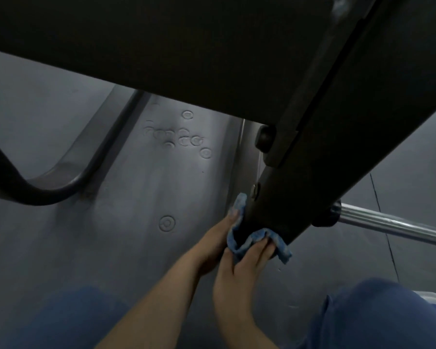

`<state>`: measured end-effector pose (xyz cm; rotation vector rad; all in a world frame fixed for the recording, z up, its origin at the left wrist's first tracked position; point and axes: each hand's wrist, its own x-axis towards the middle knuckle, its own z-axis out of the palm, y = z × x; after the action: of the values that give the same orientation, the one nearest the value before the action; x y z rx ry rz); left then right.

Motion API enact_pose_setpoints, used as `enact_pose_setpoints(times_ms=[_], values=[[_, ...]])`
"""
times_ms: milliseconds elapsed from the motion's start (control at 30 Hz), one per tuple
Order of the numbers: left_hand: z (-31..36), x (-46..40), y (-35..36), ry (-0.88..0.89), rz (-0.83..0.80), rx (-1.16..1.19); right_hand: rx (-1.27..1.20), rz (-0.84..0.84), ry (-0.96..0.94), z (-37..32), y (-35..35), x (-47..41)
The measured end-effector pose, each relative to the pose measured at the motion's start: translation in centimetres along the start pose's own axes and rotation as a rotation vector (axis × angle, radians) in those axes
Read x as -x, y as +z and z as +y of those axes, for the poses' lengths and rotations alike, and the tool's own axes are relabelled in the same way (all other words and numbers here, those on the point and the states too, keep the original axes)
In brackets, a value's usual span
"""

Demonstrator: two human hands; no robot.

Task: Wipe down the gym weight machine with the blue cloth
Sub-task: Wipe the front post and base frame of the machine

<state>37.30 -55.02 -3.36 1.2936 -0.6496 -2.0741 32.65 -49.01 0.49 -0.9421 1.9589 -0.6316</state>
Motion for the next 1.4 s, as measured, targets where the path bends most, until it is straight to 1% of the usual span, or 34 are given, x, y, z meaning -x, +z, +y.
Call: enact_pose_setpoints(times_ms=[67, 167, 267, 400, 500, 600, 667, 767, 900, 1000, 1133, 1200, 1300, 1400], values=[[-0.4, 0.7, -0.4, 0.032, 0.052, 0.074, -0.029, -0.027, 0.005, 0.0, -0.1, 0.1], [0.4, 2.8, -0.3, 0.027, 0.187, 0.092, -0.059, -0.086, 0.011, -0.7, -0.9, 0.8], [2.7, 7.0, 0.6, 0.016, 0.298, 0.159, -0.064, -0.195, -0.015, -3.5, -3.0, 2.5], [7.3, 14.9, 2.6, 0.044, 0.429, 0.304, 0.001, -0.398, -0.018, -9.7, -6.5, 6.0], [12.0, 20.7, 3.6, 0.09, 0.499, 0.389, 0.007, -0.517, -0.081, -16.0, -8.9, 9.7], [18.1, 26.5, 4.6, 0.145, 0.58, 0.406, 0.023, -0.658, -0.185, -23.2, -11.2, 13.6], [22.2, 30.0, 5.3, 0.211, 0.638, 0.413, 0.065, -0.723, -0.321, -27.7, -12.5, 15.8], [28.5, 34.9, 6.1, 0.314, 0.74, 0.402, 0.123, -0.722, -0.508, -34.2, -13.9, 18.8], [36.0, 40.6, 6.6, 0.457, 0.859, 0.424, 0.005, -0.678, -0.589, -42.0, -15.2, 22.3], [40.2, 43.6, 5.4, 0.549, 0.862, 0.444, -0.059, -0.66, -0.641, -46.4, -14.5, 24.5], [44.5, 46.5, 2.1, 0.583, 0.932, 0.405, -0.134, -0.575, -0.682, -51.1, -11.5, 26.1], [46.1, 48.0, 0.5, 0.575, 0.949, 0.333, -0.156, -0.527, -0.663, -52.8, -9.9, 27.0], [48.7, 50.3, -2.6, 0.596, 0.965, 0.145, -0.179, -0.434, -0.657, -55.5, -7.3, 28.7], [51.5, 51.9, -5.6, 0.599, 0.958, -0.049, -0.21, -0.375, -0.621, -58.1, -5.0, 29.8]])
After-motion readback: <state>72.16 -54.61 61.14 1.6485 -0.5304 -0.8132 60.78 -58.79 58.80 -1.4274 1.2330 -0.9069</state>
